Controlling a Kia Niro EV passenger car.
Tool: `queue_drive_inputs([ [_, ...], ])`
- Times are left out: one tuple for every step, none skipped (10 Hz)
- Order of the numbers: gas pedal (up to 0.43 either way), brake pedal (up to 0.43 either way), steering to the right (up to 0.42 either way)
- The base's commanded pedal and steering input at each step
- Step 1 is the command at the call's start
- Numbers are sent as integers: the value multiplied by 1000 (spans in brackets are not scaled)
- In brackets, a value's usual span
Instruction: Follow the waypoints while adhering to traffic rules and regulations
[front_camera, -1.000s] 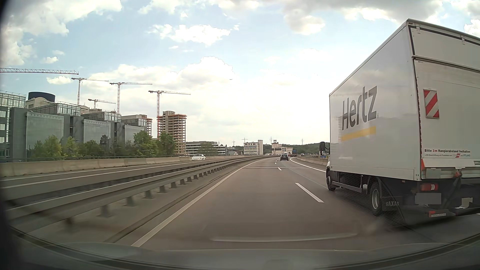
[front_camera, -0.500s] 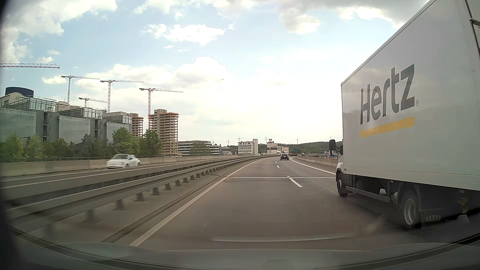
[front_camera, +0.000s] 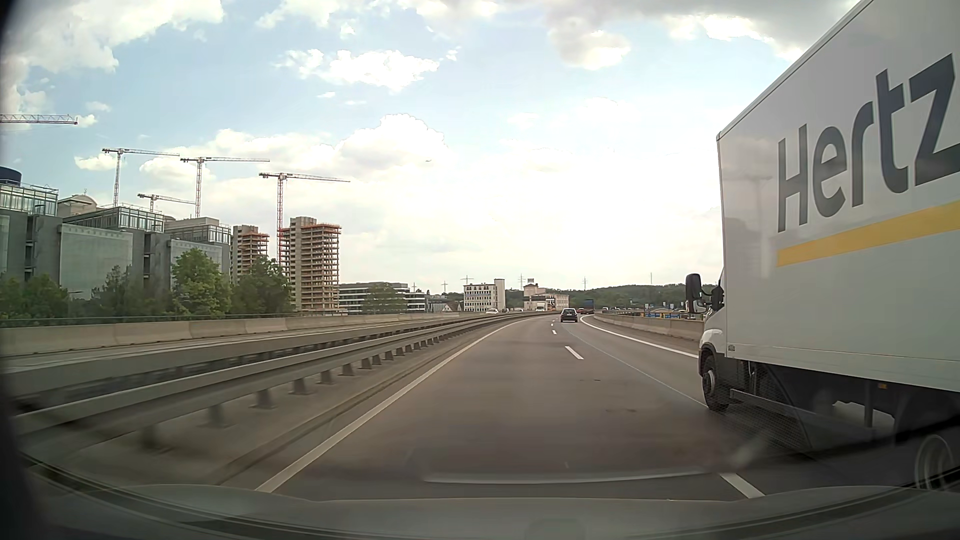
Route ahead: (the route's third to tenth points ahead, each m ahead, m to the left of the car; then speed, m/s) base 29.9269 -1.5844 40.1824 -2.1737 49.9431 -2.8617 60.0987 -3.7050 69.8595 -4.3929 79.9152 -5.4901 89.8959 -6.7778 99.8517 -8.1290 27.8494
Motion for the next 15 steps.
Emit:
queue_drive_inputs([
  [138, 30, 8],
  [138, 30, 9],
  [138, 30, 9],
  [138, 30, 9],
  [138, 30, 9],
  [138, 30, 9],
  [138, 30, 10],
  [138, 30, 10],
  [138, 30, 10],
  [138, 30, 10],
  [138, 30, 10],
  [138, 30, 10],
  [138, 30, 10],
  [138, 30, 10],
  [138, 30, 11],
])
